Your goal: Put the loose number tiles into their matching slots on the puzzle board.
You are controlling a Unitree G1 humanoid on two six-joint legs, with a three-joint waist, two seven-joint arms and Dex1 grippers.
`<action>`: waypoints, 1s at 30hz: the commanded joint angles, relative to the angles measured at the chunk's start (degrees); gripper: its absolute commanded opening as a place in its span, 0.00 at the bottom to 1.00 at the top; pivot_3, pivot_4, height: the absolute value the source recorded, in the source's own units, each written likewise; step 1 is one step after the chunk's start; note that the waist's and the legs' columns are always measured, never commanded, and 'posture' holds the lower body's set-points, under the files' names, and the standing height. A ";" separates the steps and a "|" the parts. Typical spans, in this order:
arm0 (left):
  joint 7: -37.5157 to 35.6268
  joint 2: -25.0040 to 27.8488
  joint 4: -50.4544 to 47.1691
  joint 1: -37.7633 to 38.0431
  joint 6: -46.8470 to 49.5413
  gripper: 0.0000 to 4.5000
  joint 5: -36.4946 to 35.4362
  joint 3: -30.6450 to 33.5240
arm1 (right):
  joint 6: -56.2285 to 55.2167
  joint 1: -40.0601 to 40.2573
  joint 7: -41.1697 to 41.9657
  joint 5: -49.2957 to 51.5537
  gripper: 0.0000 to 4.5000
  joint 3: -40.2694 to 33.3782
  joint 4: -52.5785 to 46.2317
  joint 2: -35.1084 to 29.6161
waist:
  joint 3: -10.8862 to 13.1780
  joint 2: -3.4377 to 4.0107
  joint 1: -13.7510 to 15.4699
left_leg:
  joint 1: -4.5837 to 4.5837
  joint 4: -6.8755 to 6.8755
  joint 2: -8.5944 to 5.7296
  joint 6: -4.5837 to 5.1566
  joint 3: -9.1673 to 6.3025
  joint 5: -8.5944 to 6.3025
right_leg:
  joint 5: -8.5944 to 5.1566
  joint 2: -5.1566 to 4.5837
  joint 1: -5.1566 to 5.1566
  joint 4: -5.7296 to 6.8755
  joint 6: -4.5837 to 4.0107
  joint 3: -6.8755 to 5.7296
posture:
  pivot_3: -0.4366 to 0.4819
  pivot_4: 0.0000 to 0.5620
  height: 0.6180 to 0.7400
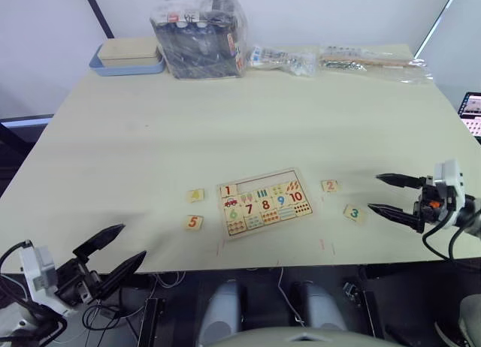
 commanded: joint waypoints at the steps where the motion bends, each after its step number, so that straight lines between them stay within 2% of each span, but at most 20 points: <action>1: -2.19 1.23 -1.17 0.26 0.94 1.00 -1.07 -0.64 | 1.38 -0.80 0.67 0.75 0.97 -0.04 -2.72 -2.51 | 0.01 0.01 0.00 | 0.00 -0.01 0.00 0.00 0.01 0.00 | 0.00 0.00 0.00 0.00 0.00 0.01 | 0.48 0.27 1.00; 8: -8.37 5.34 -1.39 -1.49 3.50 1.00 -2.95 -1.56 | 3.52 -4.45 -1.98 -6.62 0.97 8.67 -5.98 -5.52 | 0.00 0.03 -0.02 | 0.02 0.01 0.04 0.02 0.02 -0.01 | 0.00 0.03 -0.04 0.01 0.01 0.01 | 0.48 0.27 1.00; 13: -10.94 5.41 0.26 -3.68 0.19 1.00 -1.50 -1.48 | 5.02 -13.33 -2.58 -12.99 0.97 16.70 -1.75 -5.57 | 0.02 0.05 -0.09 | -0.02 0.00 0.02 0.02 0.13 -0.02 | 0.01 0.01 -0.10 0.00 -0.01 0.10 | 0.48 0.27 1.00; 17: -12.34 5.48 -0.21 -4.15 0.93 1.00 -2.65 -1.46 | 5.36 -21.41 2.02 -15.49 0.97 22.67 5.01 -4.52 | 0.02 0.05 -0.14 | -0.01 0.00 0.02 0.02 0.16 -0.02 | 0.02 0.02 -0.10 0.00 -0.02 0.12 | 0.48 0.27 1.00; 24: -13.24 5.88 -2.63 -2.78 3.23 1.00 -5.83 0.87 | -6.06 -34.94 7.05 -23.03 0.97 29.77 25.15 1.11 | 0.05 0.06 -0.08 | -0.03 -0.01 0.01 0.02 0.19 -0.02 | 0.03 0.03 -0.09 0.01 -0.02 0.14 | 0.48 0.27 1.00; 30: -12.86 5.15 -3.46 -0.94 3.05 1.00 -6.24 1.53 | -13.29 -39.77 9.53 -26.00 0.97 31.10 35.93 4.83 | 0.07 0.08 -0.74 | -0.01 -0.02 0.01 0.02 0.21 -0.02 | 0.03 0.07 -0.08 0.01 -0.03 0.16 | 0.48 0.27 1.00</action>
